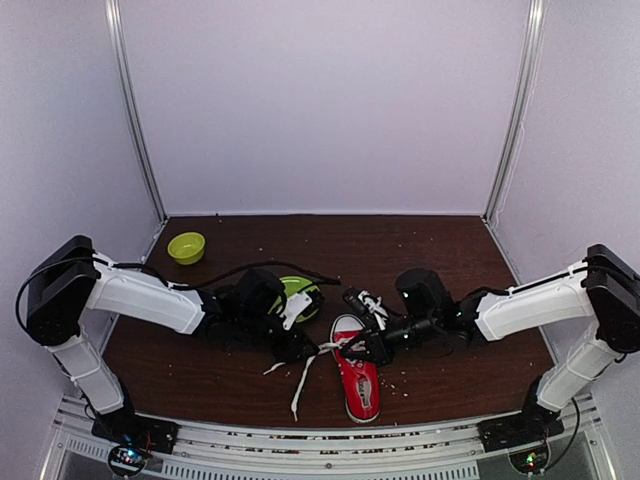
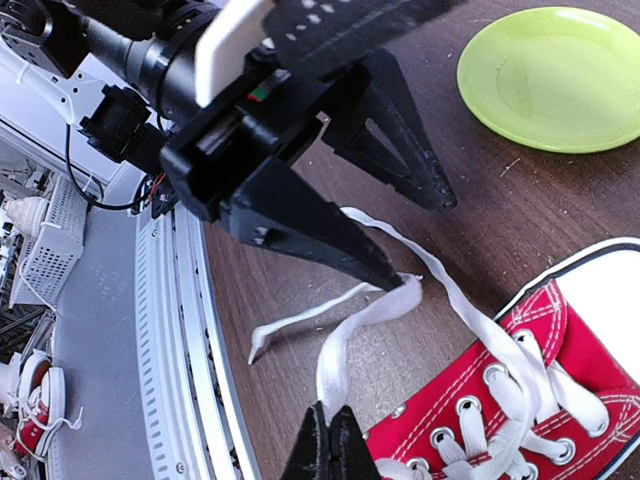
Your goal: Tie the shoes
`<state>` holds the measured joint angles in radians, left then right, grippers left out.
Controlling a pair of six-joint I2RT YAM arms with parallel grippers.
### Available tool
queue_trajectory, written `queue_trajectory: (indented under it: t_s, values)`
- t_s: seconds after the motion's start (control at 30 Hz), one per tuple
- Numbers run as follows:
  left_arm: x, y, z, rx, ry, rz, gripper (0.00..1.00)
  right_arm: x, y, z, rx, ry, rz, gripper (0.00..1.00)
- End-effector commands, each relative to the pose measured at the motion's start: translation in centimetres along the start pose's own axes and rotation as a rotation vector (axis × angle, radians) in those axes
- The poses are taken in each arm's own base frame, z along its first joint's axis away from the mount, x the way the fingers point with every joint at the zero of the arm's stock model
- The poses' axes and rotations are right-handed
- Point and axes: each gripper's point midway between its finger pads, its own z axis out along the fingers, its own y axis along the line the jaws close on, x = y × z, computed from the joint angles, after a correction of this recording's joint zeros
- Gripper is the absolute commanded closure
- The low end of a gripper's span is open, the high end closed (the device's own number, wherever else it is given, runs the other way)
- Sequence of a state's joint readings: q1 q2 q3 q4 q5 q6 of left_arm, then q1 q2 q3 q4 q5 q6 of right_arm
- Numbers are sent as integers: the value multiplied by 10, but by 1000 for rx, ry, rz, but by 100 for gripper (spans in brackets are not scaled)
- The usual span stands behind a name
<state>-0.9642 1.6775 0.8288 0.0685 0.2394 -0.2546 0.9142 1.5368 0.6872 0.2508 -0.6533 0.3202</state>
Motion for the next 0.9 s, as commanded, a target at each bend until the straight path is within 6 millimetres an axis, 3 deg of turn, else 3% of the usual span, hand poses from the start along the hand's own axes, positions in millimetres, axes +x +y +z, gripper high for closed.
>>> queue_trajectory:
  t_s: [0.0, 0.3, 0.4, 0.57, 0.7, 0.87]
  values:
    - [4, 25, 13, -106, 60, 49, 51, -4, 3, -5, 5, -28, -2, 100]
    - [13, 21, 23, -65, 72, 81, 53, -6, 3, -5, 2, -35, 0, 100]
    - [22, 25, 29, -77, 111, 82, 67, -6, 3, -5, 3, -36, 2, 100]
    - [25, 25, 30, -72, 113, 76, 99, -9, 0, -6, 25, -51, 8, 100]
    - [11, 21, 12, -79, 23, 25, 100, -11, -3, -8, 48, -69, 19, 100]
    - [-21, 13, -24, -93, -66, -93, 100, -8, -7, -10, 79, -58, 36, 100]
